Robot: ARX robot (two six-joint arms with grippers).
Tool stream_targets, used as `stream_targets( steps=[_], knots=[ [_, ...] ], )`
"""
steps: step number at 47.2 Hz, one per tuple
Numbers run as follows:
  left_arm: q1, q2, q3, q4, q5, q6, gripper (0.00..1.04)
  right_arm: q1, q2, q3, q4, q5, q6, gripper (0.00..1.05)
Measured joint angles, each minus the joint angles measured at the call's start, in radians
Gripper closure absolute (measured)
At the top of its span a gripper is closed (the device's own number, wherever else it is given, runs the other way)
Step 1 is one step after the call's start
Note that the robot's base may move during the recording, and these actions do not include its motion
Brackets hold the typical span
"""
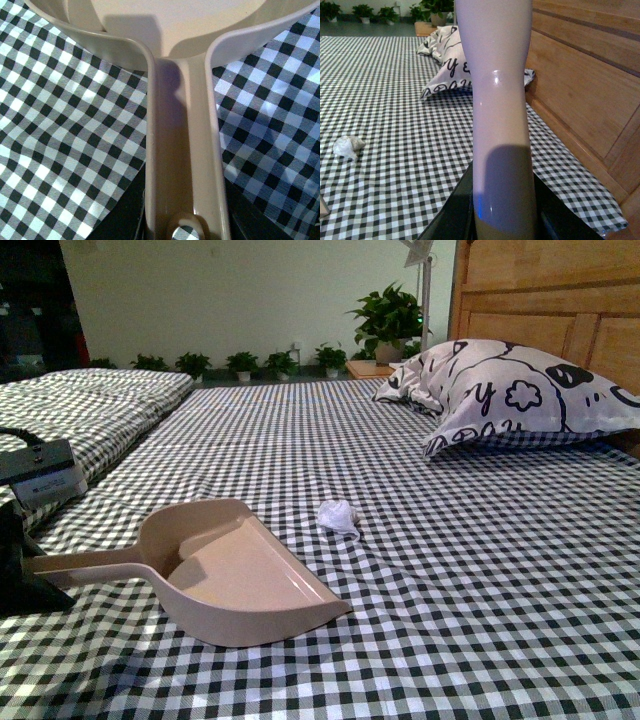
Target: Clean up trash
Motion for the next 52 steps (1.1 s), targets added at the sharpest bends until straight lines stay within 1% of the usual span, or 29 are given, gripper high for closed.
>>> stream_targets(
  steps=[3,4,6,9,12,16,19,23,29,35,42,52],
  knots=[
    [0.0,0.0,0.0,0.0,0.0,0.0,0.78,-0.013,0.038,0.053,-0.159,-0.019,0.084,0.85],
    [0.0,0.0,0.0,0.0,0.0,0.0,0.78,-0.024,0.058,0.071,-0.213,-0.04,0.113,0.85],
    [0.0,0.0,0.0,0.0,0.0,0.0,0.78,-0.049,0.093,0.094,-0.263,-0.089,0.16,0.85],
    [0.0,0.0,0.0,0.0,0.0,0.0,0.78,-0.096,0.164,0.125,-0.247,-0.166,0.171,0.85],
    [0.0,0.0,0.0,0.0,0.0,0.0,0.78,-0.154,0.252,0.16,-0.195,-0.246,0.167,0.85],
    [0.0,0.0,0.0,0.0,0.0,0.0,0.78,-0.219,0.414,0.247,-0.145,-0.344,0.158,0.85],
    [0.0,0.0,0.0,0.0,0.0,0.0,0.78,-0.239,0.506,0.299,-0.137,-0.394,0.156,0.85],
    [-0.001,0.0,0.0,0.0,0.0,0.0,0.78,-0.25,0.688,0.417,-0.111,-0.457,0.128,0.85],
    [-0.001,0.0,0.0,0.0,0.0,0.0,0.78,-0.249,0.927,0.576,-0.081,-0.467,0.05,0.85],
    [-0.001,0.0,0.0,0.0,0.0,0.0,0.78,-0.25,1.101,0.687,-0.103,-0.473,0.007,0.85],
    [-0.001,0.0,0.0,0.0,0.0,0.0,0.78,-0.241,1.19,0.727,-0.12,-0.468,-0.031,0.85],
    [-0.001,0.0,0.0,0.0,0.0,0.0,0.78,-0.219,1.25,0.76,-0.128,-0.433,-0.072,0.85]
  ],
)
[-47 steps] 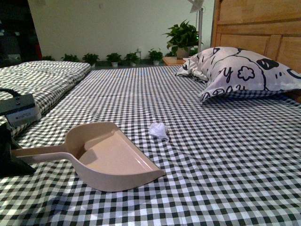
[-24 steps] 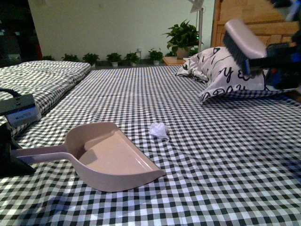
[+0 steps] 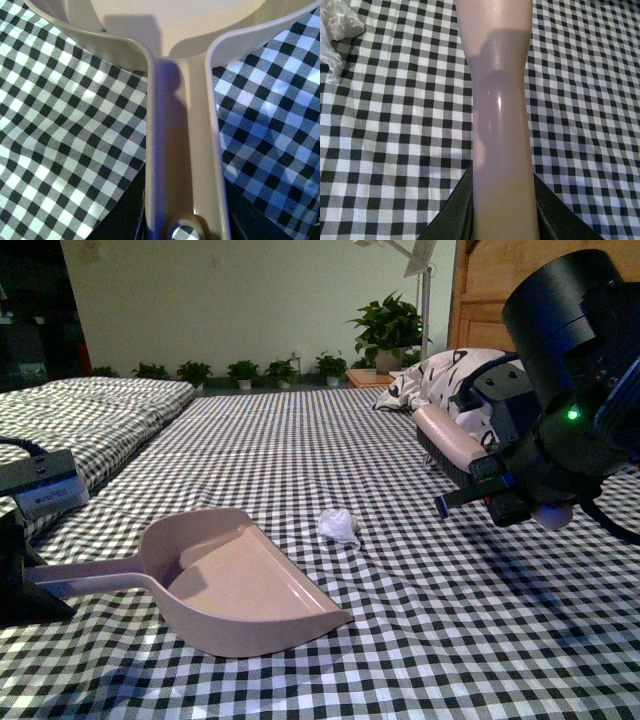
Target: Clean up trash
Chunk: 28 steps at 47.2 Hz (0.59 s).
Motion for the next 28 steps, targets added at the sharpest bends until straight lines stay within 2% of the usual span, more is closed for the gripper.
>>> stream_targets(
  steps=[28],
  knots=[
    [0.0,0.0,0.0,0.0,0.0,0.0,0.78,0.066,0.139,0.05,0.026,0.083,-0.077,0.85]
  ],
)
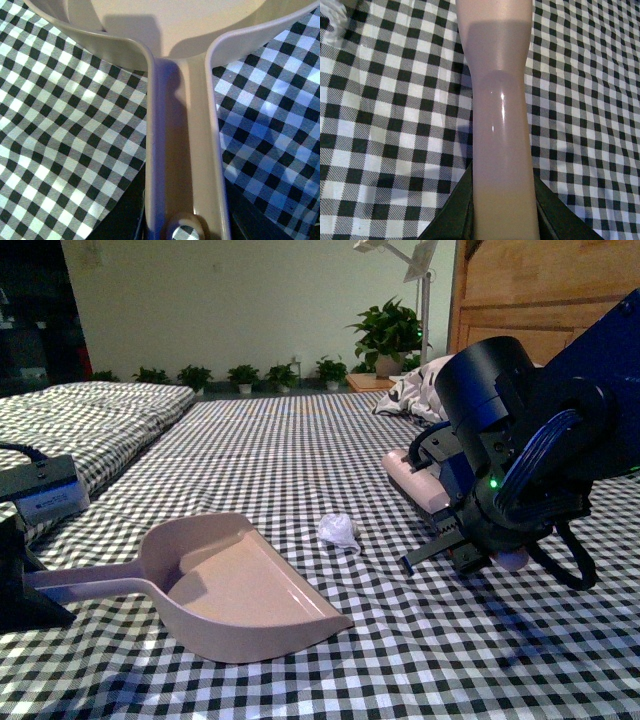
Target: Clean up trash
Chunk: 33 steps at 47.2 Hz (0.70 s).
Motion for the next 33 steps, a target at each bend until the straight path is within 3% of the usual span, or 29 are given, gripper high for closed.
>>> stream_targets(
  steps=[20,33],
  knots=[
    [0.0,0.0,0.0,0.0,0.0,0.0,0.78,0.039,0.064,0.009,0.009,0.01,-0.002,0.85],
    [0.0,0.0,0.0,0.0,0.0,0.0,0.78,0.083,0.069,0.007,-0.012,-0.055,0.064,0.85]
  ],
)
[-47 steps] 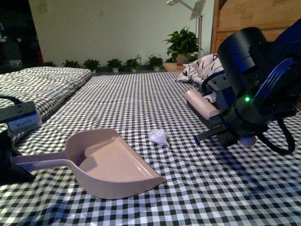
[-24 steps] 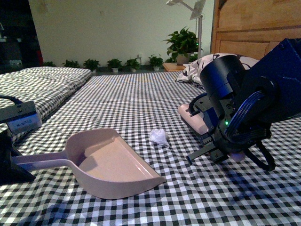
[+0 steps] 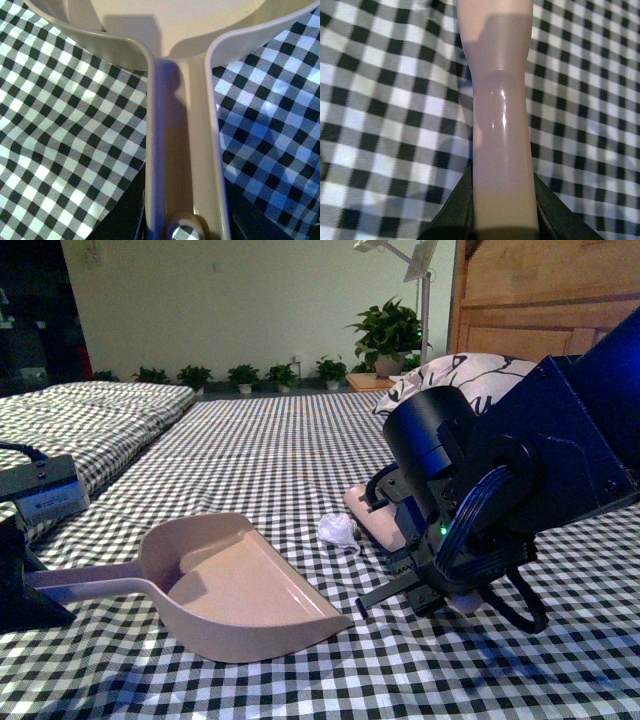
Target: Clean up trash
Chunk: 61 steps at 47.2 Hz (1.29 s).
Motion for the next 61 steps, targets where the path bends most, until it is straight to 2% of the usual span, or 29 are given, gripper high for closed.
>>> stream_targets(
  steps=[12,22,35,43,55,61],
  knots=[
    [0.0,0.0,0.0,0.0,0.0,0.0,0.78,0.035,-0.021,-0.032,-0.021,-0.087,0.061,0.85],
    [0.0,0.0,0.0,0.0,0.0,0.0,0.78,0.066,-0.128,-0.108,-0.041,-0.239,0.063,0.85],
    [0.0,0.0,0.0,0.0,0.0,0.0,0.78,0.069,-0.268,-0.164,-0.089,-0.372,0.065,0.85],
    [0.0,0.0,0.0,0.0,0.0,0.0,0.78,0.022,-0.306,-0.164,-0.071,-0.369,0.069,0.85],
    [0.0,0.0,0.0,0.0,0.0,0.0,0.78,-0.136,-0.307,-0.165,0.077,-0.256,0.112,0.85],
    [0.0,0.0,0.0,0.0,0.0,0.0,0.78,-0.212,-0.307,-0.18,0.106,-0.227,0.121,0.85]
  ],
)
